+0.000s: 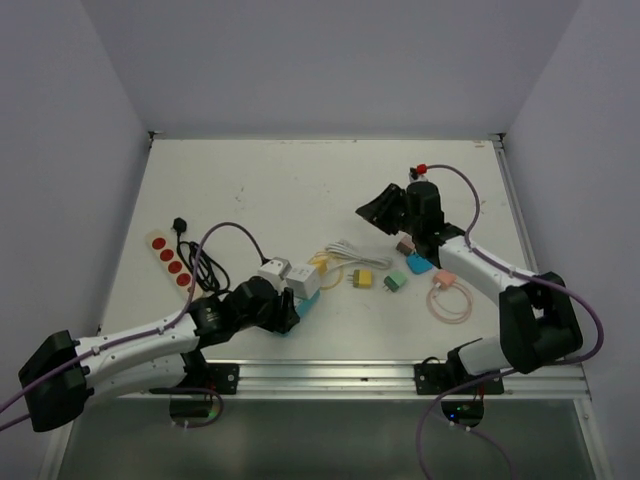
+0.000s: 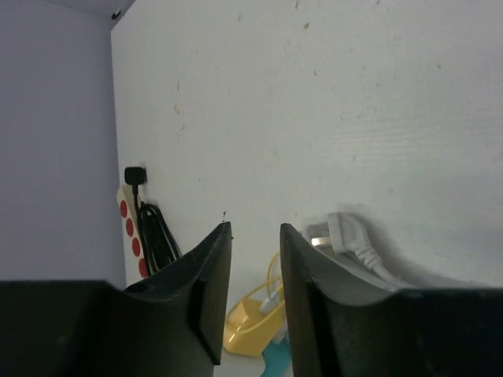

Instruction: Pull the plug off the socket

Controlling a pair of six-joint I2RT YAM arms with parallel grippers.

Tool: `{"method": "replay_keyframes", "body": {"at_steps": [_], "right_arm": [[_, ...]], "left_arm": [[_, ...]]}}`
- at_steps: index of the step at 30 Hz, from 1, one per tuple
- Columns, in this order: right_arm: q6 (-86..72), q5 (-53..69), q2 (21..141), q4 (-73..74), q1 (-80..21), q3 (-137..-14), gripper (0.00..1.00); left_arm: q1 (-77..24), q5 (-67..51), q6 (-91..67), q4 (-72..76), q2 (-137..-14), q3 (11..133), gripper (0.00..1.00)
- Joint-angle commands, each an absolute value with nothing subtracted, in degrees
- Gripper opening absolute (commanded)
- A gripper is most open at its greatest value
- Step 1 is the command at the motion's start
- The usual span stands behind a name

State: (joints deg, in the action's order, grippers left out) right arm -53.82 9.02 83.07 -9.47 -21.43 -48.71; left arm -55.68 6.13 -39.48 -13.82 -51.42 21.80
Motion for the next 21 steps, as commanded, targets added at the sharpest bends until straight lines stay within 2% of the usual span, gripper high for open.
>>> {"method": "replay_keyframes", "body": {"at_steps": [1,3,5,7,9,10,12,13,15,17,21], "right_arm": [[-47.38,13.01,76.83,-5.55,-22.76,-46.24,0.42],[-44.06,13.36,74.8,-2.05,-23.11,-44.74,0.5],[-41.76,13.18,71.38,-0.18,-23.55,-43.34,0.52],[-38.94,13.44,68.92,3.24,-23.82,-42.02,0.53],[-36.93,13.8,65.05,5.09,-23.99,-39.65,0.54],[-36.31,14.06,63.91,5.53,-24.17,-38.68,0.54],[-35.08,14.85,60.22,6.67,-24.08,-36.04,0.55],[-34.72,15.2,59.16,7.2,-24.08,-35.25,0.55],[-33.84,15.9,56.17,8.78,-24.17,-33.4,0.55],[-32.79,16.26,53.45,10.71,-24.08,-32.43,0.56],[-31.21,17.05,50.1,13.09,-24.17,-31.82,0.59]], "left_arm": [[-55.9,8.25,-32.44,-8.27,-53.43,26.28,0.0],[-55.9,9.31,-31.03,-8.0,-55.98,26.72,0.0],[-55.9,10.46,-29.19,-8.0,-59.04,27.42,0.02],[-55.9,10.2,-27.61,-8.09,-61.16,27.77,0.1],[-55.9,9.32,-26.99,-7.82,-63.89,28.03,0.22],[-55.9,8.36,-26.9,-7.65,-64.51,28.04,0.38],[-55.9,7.39,-26.89,-6.51,-64.95,27.86,0.57],[-56.07,7.21,-26.89,-6.24,-64.78,27.69,0.74],[-55.99,7.9,-26.9,-6.76,-63.81,28.38,0.89],[-55.99,8.96,-26.54,-8.61,-62.76,30.22,0.98],[-55.99,11.68,-25.67,-11.6,-61.88,34.44,0.99]]}}
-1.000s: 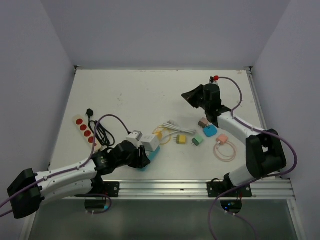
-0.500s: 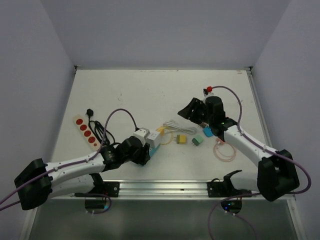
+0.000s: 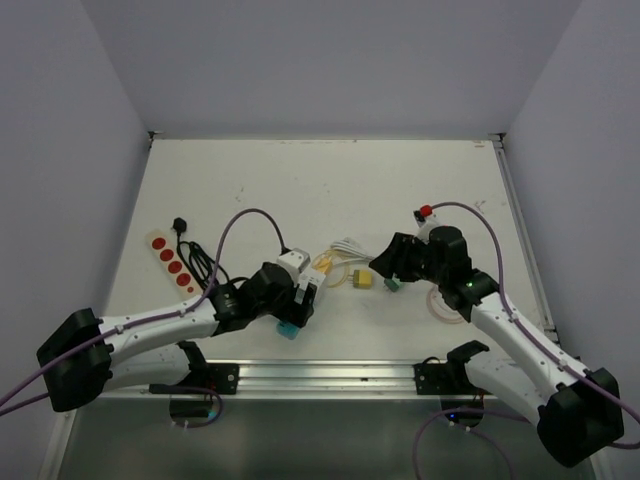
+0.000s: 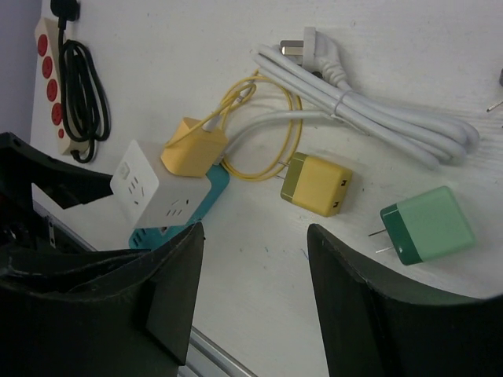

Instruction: Pull the plug off the socket

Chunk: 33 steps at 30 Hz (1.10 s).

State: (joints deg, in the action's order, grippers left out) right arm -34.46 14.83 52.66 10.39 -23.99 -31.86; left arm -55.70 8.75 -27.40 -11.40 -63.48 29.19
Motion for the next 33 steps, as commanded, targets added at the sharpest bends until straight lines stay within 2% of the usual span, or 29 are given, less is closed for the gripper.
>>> {"method": "replay_keyframes", "body": {"at_steps": [1,8,13,19,22,25,28,29,30,32,33], "right_arm": [[-30.85,17.05,49.66,13.53,-24.08,-31.9,0.6],[-28.13,17.49,48.34,16.52,-24.08,-32.43,0.72],[-27.25,17.4,46.33,18.54,-24.08,-32.61,0.74],[-26.19,17.49,45.62,19.16,-24.08,-32.35,0.75],[-26.19,19.07,46.49,17.93,-24.08,-32.08,0.74],[-25.32,21.7,47.11,16.88,-24.08,-31.99,0.74],[-24.26,25.64,48.07,16.0,-24.08,-32.17,0.74],[-23.65,26.8,48.34,15.82,-24.17,-32.25,0.74],[-23.64,27.68,49.12,15.65,-24.17,-32.34,0.74],[-23.64,30.14,50.09,14.68,-24.43,-32.78,0.73],[-23.64,30.49,50.71,14.24,-24.78,-32.96,0.72]], "left_arm": [[-55.99,12.21,-25.49,-11.86,-62.05,35.32,1.0],[-55.99,15.38,-22.51,-13.35,-71.79,45.68,0.99],[-55.99,17.4,-21.97,-19.23,-80.94,51.32,0.99],[-55.99,17.85,-21.71,-22.23,-82.53,52.47,0.91],[-55.99,15.48,-20.22,-21.45,-82.7,51.94,0.82],[-55.99,12.66,-17.59,-19.52,-82.97,51.42,0.67],[-55.99,8.8,-13.55,-18.28,-82.71,51.33,0.37],[-55.99,8.09,-11.8,-18.46,-82.53,51.85,0.19],[-55.99,7.22,-10.99,-18.54,-81.92,52.12,0.11],[-55.99,6.16,-8.19,-19.33,-81.3,53.17,0.0],[-55.99,5.46,-7.3,-19.68,-80.69,53.52,0.0]]}}
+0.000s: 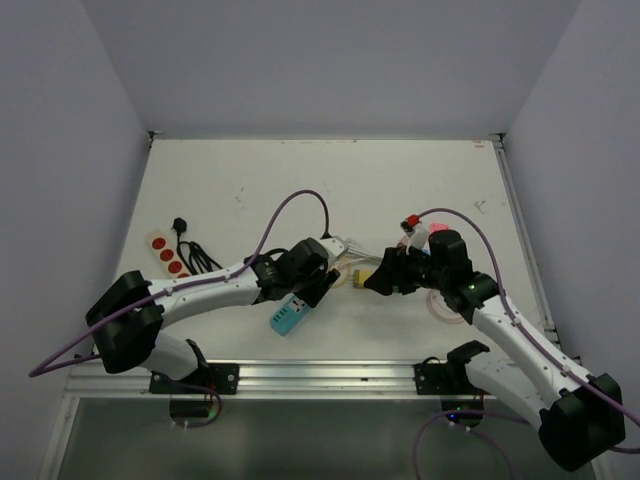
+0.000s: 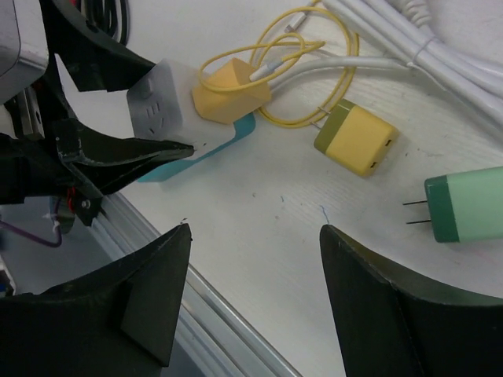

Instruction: Pull the plug off the socket

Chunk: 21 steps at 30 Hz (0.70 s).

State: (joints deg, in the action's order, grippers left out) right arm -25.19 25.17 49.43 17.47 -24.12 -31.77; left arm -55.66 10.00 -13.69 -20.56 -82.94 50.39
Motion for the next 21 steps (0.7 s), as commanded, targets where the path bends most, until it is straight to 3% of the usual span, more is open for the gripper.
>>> {"method": "replay_keyframes", "body": {"at_steps": [1,3,7,10,15,21], "right_arm": [[-23.73,30.59,50.97,13.28,-25.22,-33.05,0.69],[-24.08,29.62,51.59,12.22,-26.89,-33.13,0.63],[-26.1,28.92,54.66,8.1,-29.35,-33.22,0.38],[-27.59,29.0,56.07,5.11,-31.81,-33.49,0.26],[-29.53,29.79,59.06,1.15,-33.84,-34.27,0.24],[-30.06,27.07,60.55,0.26,-34.19,-35.33,0.29]], "left_arm": [[-55.99,5.19,-6.42,-20.64,-80.42,53.87,0.0],[-55.99,4.05,-3.88,-21.88,-79.72,55.28,0.0],[-55.99,0.89,-1.15,-23.64,-77.79,56.6,0.0],[-55.99,-2.1,-1.05,-23.47,-76.2,56.86,0.0],[-55.9,-3.95,-1.67,-23.38,-75.06,56.95,0.0],[-55.99,-6.94,-2.29,-23.82,-74.18,57.13,0.0]]}}
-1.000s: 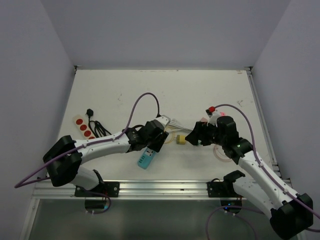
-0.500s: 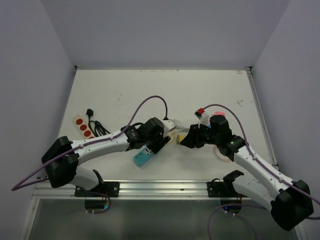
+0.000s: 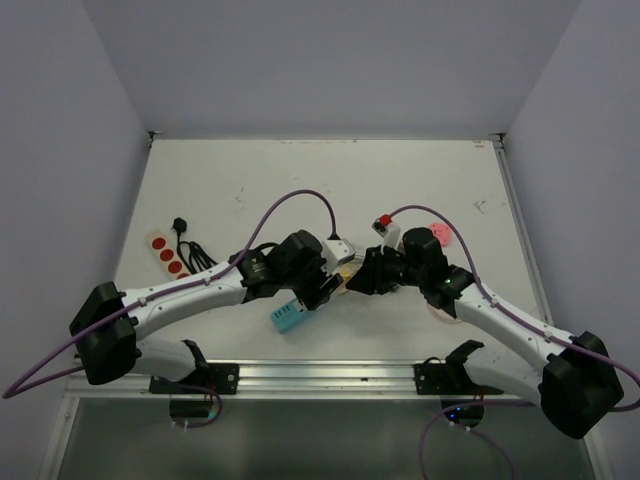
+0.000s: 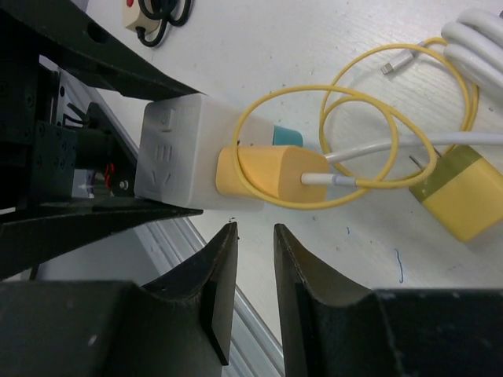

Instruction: Pull the plug off the socket

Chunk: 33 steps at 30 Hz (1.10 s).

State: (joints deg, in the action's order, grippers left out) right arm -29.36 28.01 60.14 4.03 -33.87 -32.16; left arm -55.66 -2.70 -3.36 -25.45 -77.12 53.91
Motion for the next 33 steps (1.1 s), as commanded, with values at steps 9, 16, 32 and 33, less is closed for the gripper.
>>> {"method": "replay_keyframes", "body": {"at_steps": [9,16,32,33], "right_arm": [[-30.67,25.4,63.1,-1.49,-34.28,-36.82,0.3],[-30.59,24.44,62.93,-0.53,-34.19,-39.37,0.29],[-27.26,24.34,64.16,3.33,-34.19,-40.34,0.3],[-24.46,25.04,63.81,4.91,-34.19,-40.25,0.3]], "left_arm": [[-55.99,-10.46,-2.64,-24.17,-72.25,56.6,0.0],[-55.9,-10.72,-2.46,-24.7,-71.89,55.46,0.0],[-55.9,-10.28,-2.37,-25.31,-70.58,54.14,0.0],[-55.9,-10.28,-2.29,-25.49,-70.49,53.88,0.0]]}}
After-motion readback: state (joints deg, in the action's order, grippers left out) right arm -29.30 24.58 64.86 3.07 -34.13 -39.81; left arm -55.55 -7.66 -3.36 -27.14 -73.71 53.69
